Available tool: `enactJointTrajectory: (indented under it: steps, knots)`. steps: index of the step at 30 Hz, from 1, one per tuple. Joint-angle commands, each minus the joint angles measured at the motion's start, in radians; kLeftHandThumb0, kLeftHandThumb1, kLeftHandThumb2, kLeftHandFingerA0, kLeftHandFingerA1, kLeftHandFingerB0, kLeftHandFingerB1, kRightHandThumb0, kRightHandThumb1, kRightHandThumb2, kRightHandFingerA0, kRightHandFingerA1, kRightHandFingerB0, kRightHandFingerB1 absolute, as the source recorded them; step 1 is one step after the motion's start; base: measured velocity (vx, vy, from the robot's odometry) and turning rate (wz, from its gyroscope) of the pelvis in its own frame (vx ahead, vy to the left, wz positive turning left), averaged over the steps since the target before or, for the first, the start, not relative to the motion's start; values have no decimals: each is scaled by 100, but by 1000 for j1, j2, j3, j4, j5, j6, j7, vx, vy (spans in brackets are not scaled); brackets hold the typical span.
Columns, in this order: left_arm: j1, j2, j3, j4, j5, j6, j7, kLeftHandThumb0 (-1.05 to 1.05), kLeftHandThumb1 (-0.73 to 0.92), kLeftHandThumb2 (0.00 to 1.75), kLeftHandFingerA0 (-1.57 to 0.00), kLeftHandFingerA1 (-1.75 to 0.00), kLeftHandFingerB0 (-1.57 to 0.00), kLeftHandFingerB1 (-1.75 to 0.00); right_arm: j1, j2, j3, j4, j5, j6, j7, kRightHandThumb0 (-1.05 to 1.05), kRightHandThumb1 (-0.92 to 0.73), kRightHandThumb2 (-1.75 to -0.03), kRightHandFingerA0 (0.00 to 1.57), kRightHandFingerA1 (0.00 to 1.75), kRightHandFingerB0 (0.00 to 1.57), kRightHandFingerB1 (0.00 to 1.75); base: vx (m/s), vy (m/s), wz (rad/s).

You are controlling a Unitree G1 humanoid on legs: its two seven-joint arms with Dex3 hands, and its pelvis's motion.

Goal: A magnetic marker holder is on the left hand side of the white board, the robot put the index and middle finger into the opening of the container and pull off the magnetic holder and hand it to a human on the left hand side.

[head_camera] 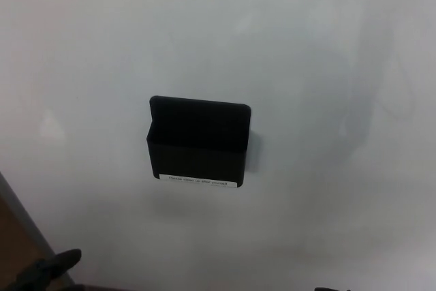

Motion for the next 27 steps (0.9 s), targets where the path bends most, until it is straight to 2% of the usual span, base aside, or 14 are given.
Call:
enactJointTrajectory:
  steps: [1,4,5,11,12,15,16,19,20,21,24,25,27]
  knots:
    - [46,207,51,-466,-175,46,-192,-71,46,82,-28,-47,-18,-41,-23,-22,-16,53,9,-180,-34,-53,-69,-65,71,48,47,40,0,0,0]
    - [14,285,70,-588,-185,94,-206,-72,45,81,-28,-47,-19,-40,-22,-23,-15,61,5,-195,-38,-53,-69,-65,71,49,47,40,0,0,0]
    - [4,303,77,-612,-182,100,-206,-72,44,81,-30,-47,-21,-41,-22,-21,-14,65,4,-193,-39,-51,-74,-62,72,46,50,39,0,0,0]
    - [6,378,93,-732,-143,140,-200,-74,44,82,-32,-47,-21,-41,22,-20,-9,94,-4,-233,-46,-50,-74,-62,73,47,52,40,0,0,0]
    - [-1,389,93,-753,-133,150,-195,-73,55,57,-42,-36,-28,-29,29,-22,-10,97,-4,-237,-48,-52,-73,-62,73,47,53,40,0,0,0]
    - [-36,422,77,-809,-124,202,-176,-72,55,56,-42,-36,-28,-29,49,-29,-17,110,5,-244,-41,-52,-73,-62,73,46,54,40,0,0,0]
    - [-62,427,64,-806,-126,209,-178,-73,44,81,-33,-47,-21,-41,53,-30,-18,114,6,-246,-41,-55,-68,-65,73,49,52,41,0,0,0]
    - [-134,446,25,-797,-123,239,-178,-74,44,81,-32,-47,-21,-40,57,-32,-18,131,1,-258,-49,-52,-73,-62,73,46,55,41,0,0,0]
    - [-157,450,11,-797,-119,258,-175,-75,43,81,-34,-48,-24,-41,60,-32,-19,135,5,-259,-45,-56,-68,-64,72,48,51,41,0,0,0]
    - [-201,460,-18,-796,-102,287,-173,-73,43,80,-32,-47,-23,-40,62,-33,-18,142,1,-262,-48,-47,-57,-99,68,67,39,54,0,0,0]
    - [-255,468,-53,-787,-79,304,-173,-71,43,78,-33,-48,-24,-41,63,-37,-14,152,-8,-271,-58,-47,-57,-99,68,67,39,54,0,0,0]
    - [-300,469,-84,-780,-57,323,-168,-62,38,85,-38,-55,-16,-41,63,-40,-10,153,-15,-273,-69,-48,-58,-99,69,67,40,54,0,0,0]
    - [-358,468,-128,-762,-16,334,-166,-65,40,86,-38,-54,-15,-41,62,-42,-10,159,-16,-278,-73,-49,-58,-99,69,67,40,54,0,0,0]
